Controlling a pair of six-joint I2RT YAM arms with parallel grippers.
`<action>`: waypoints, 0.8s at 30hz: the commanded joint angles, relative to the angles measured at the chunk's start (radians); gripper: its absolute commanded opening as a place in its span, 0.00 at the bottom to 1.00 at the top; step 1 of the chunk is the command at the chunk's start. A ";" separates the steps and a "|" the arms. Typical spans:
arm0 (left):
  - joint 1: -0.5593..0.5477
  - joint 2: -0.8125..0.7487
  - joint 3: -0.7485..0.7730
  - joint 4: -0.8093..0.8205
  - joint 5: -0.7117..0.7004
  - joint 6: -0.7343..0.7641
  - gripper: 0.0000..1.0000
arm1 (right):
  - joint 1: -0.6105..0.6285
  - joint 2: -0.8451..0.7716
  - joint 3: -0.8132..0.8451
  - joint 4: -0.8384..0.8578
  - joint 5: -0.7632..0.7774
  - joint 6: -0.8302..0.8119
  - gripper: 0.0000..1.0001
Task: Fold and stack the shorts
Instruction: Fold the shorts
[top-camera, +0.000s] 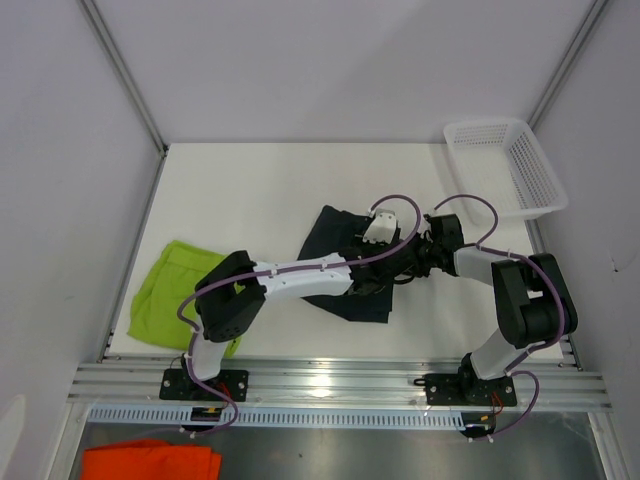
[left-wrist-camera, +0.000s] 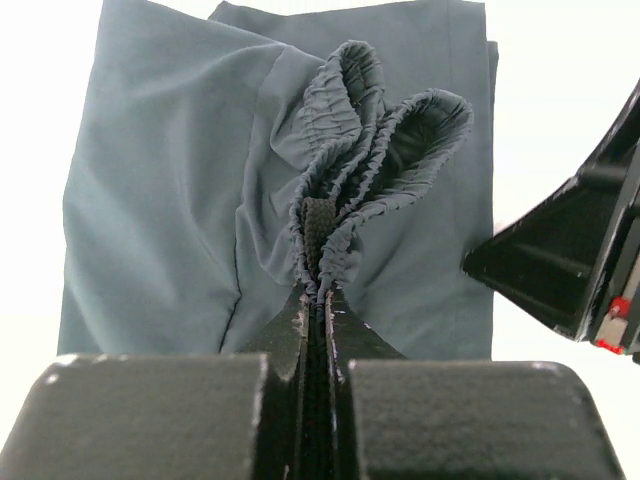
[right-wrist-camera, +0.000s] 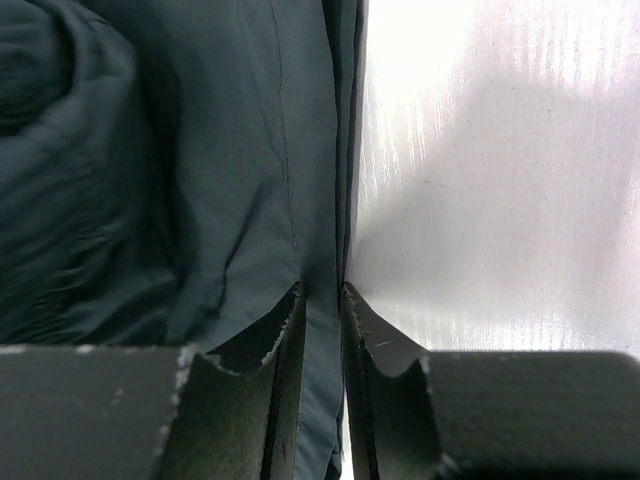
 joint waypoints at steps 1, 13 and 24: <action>0.005 -0.035 0.064 -0.051 -0.064 -0.046 0.02 | -0.001 0.020 0.010 -0.020 0.012 -0.028 0.23; 0.005 0.060 0.180 -0.089 -0.005 -0.099 0.01 | 0.000 0.043 0.002 0.000 -0.002 -0.022 0.22; 0.008 0.117 0.182 -0.091 0.053 -0.124 0.52 | 0.000 0.042 0.001 0.001 -0.006 -0.023 0.22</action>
